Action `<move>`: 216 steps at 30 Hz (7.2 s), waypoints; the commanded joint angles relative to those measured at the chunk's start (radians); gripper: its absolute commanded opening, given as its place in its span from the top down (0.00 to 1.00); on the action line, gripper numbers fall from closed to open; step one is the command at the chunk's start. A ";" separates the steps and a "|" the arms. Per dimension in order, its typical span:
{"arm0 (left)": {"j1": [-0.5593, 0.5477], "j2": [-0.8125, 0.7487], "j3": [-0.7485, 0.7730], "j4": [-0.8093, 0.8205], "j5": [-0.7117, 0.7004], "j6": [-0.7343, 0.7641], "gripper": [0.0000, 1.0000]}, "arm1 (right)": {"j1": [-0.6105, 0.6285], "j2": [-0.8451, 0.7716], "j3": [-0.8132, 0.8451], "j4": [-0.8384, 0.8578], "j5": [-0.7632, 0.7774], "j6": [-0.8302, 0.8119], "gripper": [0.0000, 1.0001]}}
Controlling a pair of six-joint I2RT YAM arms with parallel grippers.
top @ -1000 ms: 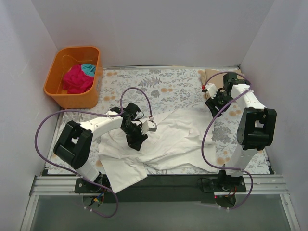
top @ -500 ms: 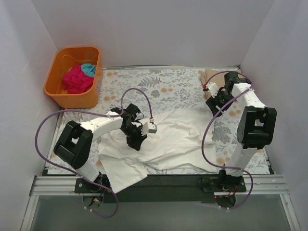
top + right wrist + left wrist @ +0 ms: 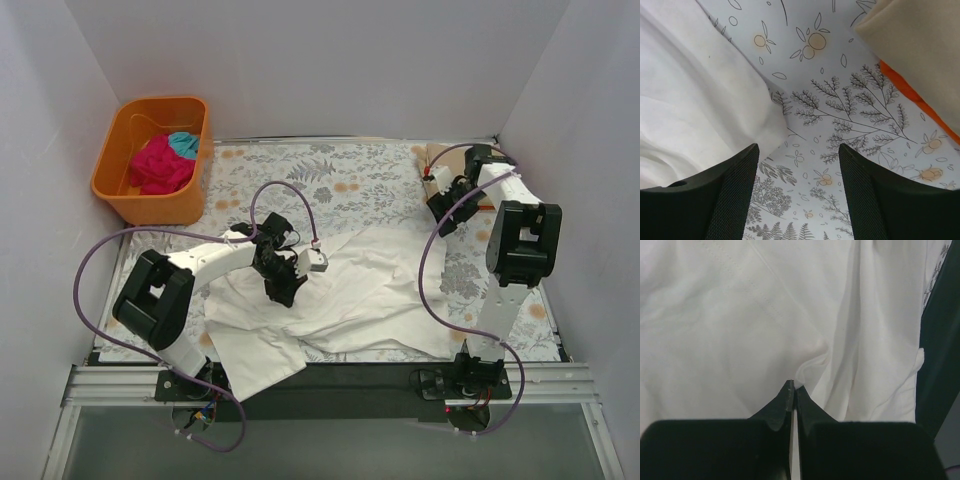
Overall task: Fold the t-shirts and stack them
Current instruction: Flatten the tshirt out, then fold the tshirt
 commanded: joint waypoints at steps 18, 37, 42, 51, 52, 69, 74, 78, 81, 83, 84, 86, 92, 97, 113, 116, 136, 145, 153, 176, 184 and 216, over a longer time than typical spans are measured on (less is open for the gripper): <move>0.071 0.034 0.085 0.055 -0.006 -0.130 1.00 | 0.029 0.075 -0.021 0.025 -0.063 0.077 0.72; 0.324 0.032 0.371 0.110 -0.066 -0.282 1.00 | 0.009 -0.168 0.003 0.023 -0.034 0.034 0.99; 0.393 0.009 0.430 0.184 -0.129 -0.358 1.00 | 0.001 -0.195 0.028 0.025 -0.026 0.026 0.99; 0.540 -0.006 0.768 0.195 -0.166 -0.469 1.00 | 0.001 -0.266 0.293 0.018 -0.033 0.071 0.99; 0.548 -0.023 0.771 0.208 -0.174 -0.482 1.00 | 0.001 -0.275 0.314 0.018 -0.034 0.075 0.99; 0.572 -0.607 0.819 0.422 -0.408 -0.630 1.00 | 0.001 -0.850 0.284 0.167 0.024 0.123 0.99; 0.572 -0.689 0.877 0.431 -0.427 -0.612 1.00 | 0.001 -0.965 0.302 0.241 0.044 0.149 0.99; 0.572 -0.738 0.949 0.425 -0.445 -0.566 1.00 | 0.001 -1.039 0.339 0.287 0.075 0.169 0.99; 0.572 -0.765 0.984 0.414 -0.483 -0.520 1.00 | 0.001 -1.076 0.362 0.305 0.084 0.164 0.99; 0.572 -0.779 0.986 0.394 -0.496 -0.496 1.00 | 0.001 -1.087 0.379 0.313 0.093 0.161 0.99; 0.572 -0.793 0.981 0.386 -0.497 -0.477 1.00 | 0.001 -1.090 0.382 0.314 0.096 0.157 0.99; 0.572 -0.802 0.959 0.374 -0.490 -0.464 1.00 | 0.001 -1.088 0.379 0.328 0.115 0.144 0.99; 0.571 -0.735 0.871 0.389 -0.491 -0.435 1.00 | 0.001 -0.992 0.339 0.379 0.118 0.160 0.99; 0.571 -0.603 0.758 0.469 -0.485 -0.424 1.00 | 0.001 -0.904 0.200 0.432 0.067 0.187 0.99; 0.568 -0.162 0.372 0.685 -0.277 -0.476 1.00 | 0.099 -0.452 -0.136 0.712 0.115 0.157 0.99; 0.563 -0.022 0.421 0.708 -0.255 -0.489 1.00 | 0.099 -0.362 -0.104 0.753 0.147 0.152 0.99; 0.534 0.128 0.534 0.666 -0.306 -0.486 1.00 | 0.101 -0.054 0.118 0.733 0.211 0.052 0.99; 0.506 -0.127 0.287 0.545 -0.192 -0.449 1.00 | 0.101 -0.192 -0.032 0.722 0.165 -0.040 0.99; 0.415 -0.296 0.003 0.475 -0.174 -0.374 1.00 | 0.099 -0.257 -0.187 0.716 0.127 -0.124 0.99; 0.379 -0.120 -0.033 0.274 -0.262 -0.424 0.64 | 0.130 -0.438 -0.438 0.288 0.105 -0.208 0.56; 0.378 -0.002 -0.056 0.222 -0.335 -0.412 0.62 | 0.150 -0.335 -0.578 0.284 0.210 -0.224 0.73; 0.525 0.023 0.158 0.113 -0.189 -0.206 0.55 | 0.408 -0.401 -0.512 0.043 0.082 0.022 0.76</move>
